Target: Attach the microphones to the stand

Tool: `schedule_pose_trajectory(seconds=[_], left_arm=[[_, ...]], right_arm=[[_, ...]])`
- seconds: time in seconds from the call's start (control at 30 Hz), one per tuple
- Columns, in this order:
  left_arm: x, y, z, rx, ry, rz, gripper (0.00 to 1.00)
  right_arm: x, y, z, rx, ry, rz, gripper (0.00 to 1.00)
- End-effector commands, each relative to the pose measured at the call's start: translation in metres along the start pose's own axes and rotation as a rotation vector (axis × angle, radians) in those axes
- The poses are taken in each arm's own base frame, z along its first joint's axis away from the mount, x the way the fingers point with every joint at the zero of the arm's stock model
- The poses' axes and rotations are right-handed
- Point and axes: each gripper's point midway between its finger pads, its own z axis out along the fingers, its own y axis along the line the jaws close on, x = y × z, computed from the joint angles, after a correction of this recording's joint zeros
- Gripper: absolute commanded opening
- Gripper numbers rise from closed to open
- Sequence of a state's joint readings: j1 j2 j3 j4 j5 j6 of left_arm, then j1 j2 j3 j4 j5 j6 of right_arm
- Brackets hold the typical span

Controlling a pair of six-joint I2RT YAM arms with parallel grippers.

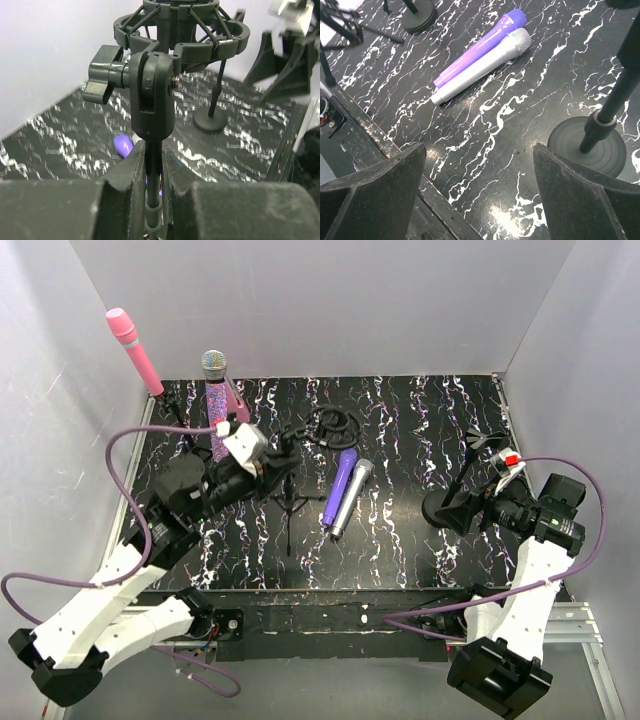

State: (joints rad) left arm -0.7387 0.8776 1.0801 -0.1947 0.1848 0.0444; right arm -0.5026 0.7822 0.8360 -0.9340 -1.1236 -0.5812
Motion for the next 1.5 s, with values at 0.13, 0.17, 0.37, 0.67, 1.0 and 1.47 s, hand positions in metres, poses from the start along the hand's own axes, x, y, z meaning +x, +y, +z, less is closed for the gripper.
schedule_pose_trajectory(seconds=[0.13,0.17,0.37,0.67,1.0,1.47], left_arm=[[0.066,0.001,-0.033,-0.077,0.081,-0.098,0.0],[0.071,0.002,-0.035,-0.084,0.088,-0.095,0.0],[0.088,0.003,-0.036,-0.092,0.101,-0.094,0.0],[0.107,0.005,-0.031,-0.107,0.107,-0.101,0.0],[0.124,0.007,-0.035,-0.125,0.131,-0.1,0.0],[0.14,0.006,-0.032,-0.121,0.154,-0.108,0.0]], right_arm=[[0.001,0.01,0.004,-0.075,-0.043,-0.045,0.94],[0.001,0.011,0.004,-0.08,-0.047,-0.049,0.94],[0.005,0.009,0.006,-0.078,-0.059,-0.075,0.95],[0.009,0.008,0.007,-0.081,-0.06,-0.07,0.95],[0.009,0.007,0.008,-0.083,-0.059,-0.066,0.95],[0.01,0.006,0.009,-0.084,-0.058,-0.065,0.96]])
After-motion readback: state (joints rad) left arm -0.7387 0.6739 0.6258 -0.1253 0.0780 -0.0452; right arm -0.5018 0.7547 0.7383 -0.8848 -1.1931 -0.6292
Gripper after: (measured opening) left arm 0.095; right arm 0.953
